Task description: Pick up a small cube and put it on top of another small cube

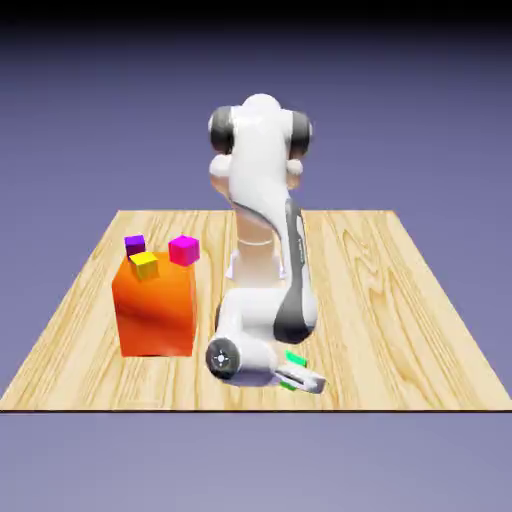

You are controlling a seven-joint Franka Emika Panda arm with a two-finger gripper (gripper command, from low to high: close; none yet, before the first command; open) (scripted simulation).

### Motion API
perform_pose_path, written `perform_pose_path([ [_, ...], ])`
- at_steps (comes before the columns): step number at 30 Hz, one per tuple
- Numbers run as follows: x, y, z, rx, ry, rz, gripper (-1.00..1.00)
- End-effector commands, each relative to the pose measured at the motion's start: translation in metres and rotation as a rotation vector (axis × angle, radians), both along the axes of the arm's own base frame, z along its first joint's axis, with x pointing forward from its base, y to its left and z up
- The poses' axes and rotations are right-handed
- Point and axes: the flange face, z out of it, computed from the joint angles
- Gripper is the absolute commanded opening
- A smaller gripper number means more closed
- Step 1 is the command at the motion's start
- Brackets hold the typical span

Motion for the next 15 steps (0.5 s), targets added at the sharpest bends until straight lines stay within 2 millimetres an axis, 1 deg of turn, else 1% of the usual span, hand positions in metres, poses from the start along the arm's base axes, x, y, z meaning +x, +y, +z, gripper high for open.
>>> perform_pose_path([
  [1,-0.005,-0.01,0.014,-0.007,-0.008,0.038,-1.0],
  [4,-0.022,-0.039,0.057,-0.022,-0.024,0.142,-1.0],
  [8,-0.053,-0.076,0.111,-0.033,-0.03,0.264,-1.0],
  [11,-0.08,-0.104,0.148,-0.035,-0.024,0.345,-1.0],
  [15,-0.123,-0.139,0.193,-0.025,-0.005,0.44,-1.0],
])
